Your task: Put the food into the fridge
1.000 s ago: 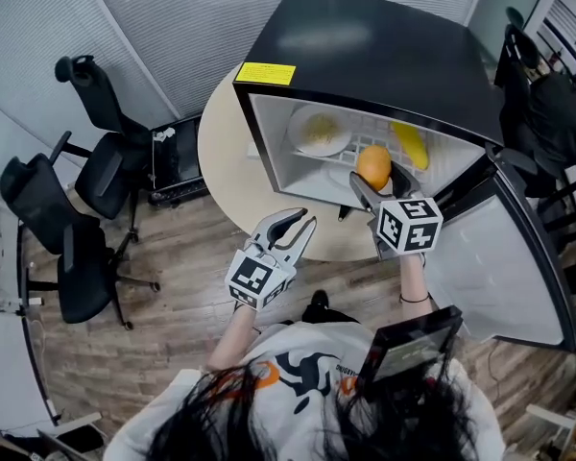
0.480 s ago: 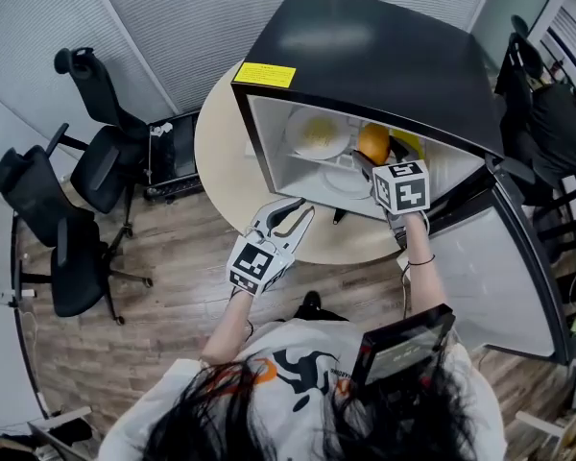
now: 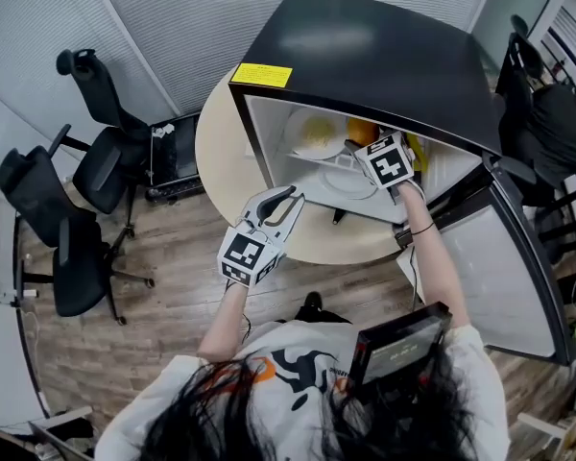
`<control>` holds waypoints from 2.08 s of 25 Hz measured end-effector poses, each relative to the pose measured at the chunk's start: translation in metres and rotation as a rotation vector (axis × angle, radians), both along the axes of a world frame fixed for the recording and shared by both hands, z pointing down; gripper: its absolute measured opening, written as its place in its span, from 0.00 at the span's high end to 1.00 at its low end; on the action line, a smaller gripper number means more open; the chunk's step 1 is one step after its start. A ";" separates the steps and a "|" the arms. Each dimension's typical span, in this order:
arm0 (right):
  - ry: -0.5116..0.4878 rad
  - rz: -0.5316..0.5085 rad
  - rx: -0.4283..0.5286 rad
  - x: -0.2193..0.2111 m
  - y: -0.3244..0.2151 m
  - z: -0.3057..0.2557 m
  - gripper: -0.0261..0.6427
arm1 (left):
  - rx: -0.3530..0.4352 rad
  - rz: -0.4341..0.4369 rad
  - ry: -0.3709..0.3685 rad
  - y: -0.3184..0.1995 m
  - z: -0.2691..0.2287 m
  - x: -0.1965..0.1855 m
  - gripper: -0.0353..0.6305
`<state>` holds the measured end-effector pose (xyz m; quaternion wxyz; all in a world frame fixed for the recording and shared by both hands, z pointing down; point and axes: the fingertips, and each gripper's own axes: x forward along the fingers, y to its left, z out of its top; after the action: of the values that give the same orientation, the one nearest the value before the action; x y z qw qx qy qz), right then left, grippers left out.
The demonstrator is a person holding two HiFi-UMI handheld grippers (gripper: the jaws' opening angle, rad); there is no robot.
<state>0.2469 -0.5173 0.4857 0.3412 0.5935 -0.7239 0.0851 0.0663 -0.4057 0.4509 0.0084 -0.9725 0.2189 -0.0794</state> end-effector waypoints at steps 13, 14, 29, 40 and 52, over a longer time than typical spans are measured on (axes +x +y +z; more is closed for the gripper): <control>0.124 0.015 0.013 0.013 -0.013 -0.002 0.42 | 0.006 -0.020 0.019 0.004 -0.009 -0.004 0.84; 0.132 0.018 0.024 0.013 -0.014 -0.003 0.42 | 0.005 -0.020 0.019 0.004 -0.009 -0.003 0.84; 0.132 0.038 0.048 0.016 -0.011 -0.004 0.42 | 0.003 -0.029 0.010 0.011 -0.006 -0.011 0.84; -0.003 0.053 0.225 -0.009 0.012 -0.056 0.42 | -0.001 -0.022 0.007 0.019 -0.004 -0.013 0.84; -0.284 0.073 0.324 -0.059 0.073 -0.067 0.42 | 0.000 -0.045 0.031 0.026 -0.008 -0.029 0.84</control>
<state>0.1877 -0.4447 0.4189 0.1329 0.6485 -0.7469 0.0628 0.0369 -0.3797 0.4432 0.0032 -0.9684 0.2408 -0.0647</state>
